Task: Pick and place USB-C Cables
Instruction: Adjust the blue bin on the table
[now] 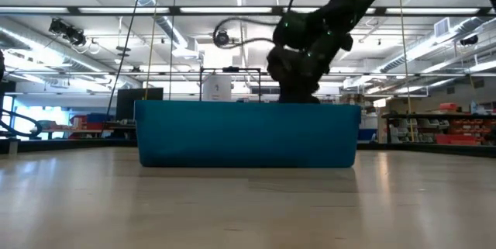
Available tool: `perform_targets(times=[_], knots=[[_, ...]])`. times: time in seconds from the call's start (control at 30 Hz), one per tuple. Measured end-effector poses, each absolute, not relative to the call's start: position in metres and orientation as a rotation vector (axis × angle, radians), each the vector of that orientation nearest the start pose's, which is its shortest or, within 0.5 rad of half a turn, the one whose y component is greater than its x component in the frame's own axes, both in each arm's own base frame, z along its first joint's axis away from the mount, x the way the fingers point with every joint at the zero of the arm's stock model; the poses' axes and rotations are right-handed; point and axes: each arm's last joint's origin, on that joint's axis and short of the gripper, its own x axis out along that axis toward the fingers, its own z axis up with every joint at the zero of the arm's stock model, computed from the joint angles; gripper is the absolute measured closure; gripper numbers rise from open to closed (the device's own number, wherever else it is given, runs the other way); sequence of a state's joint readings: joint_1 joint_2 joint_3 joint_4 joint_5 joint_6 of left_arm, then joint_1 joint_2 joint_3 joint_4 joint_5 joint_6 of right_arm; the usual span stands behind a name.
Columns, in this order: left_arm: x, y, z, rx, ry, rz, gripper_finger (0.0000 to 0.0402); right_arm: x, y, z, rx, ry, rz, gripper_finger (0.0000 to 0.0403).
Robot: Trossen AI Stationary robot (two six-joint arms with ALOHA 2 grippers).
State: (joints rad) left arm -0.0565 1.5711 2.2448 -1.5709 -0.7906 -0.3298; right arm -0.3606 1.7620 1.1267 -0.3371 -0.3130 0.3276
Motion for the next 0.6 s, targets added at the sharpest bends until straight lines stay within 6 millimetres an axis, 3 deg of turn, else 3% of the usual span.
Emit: perform_targets(times=[0.27,0.6], knots=[[0.23,0.007,0.498,0.074,0.71,0.797,0.0251,0.326,-0.114,0.17,0.573,1.095,-0.158,0.0402],[0.23,0.007,0.498,0.078,0.712,0.795,0.0251,0.32,-0.116,0.178,0.533,1.096,-0.177,0.0402]])
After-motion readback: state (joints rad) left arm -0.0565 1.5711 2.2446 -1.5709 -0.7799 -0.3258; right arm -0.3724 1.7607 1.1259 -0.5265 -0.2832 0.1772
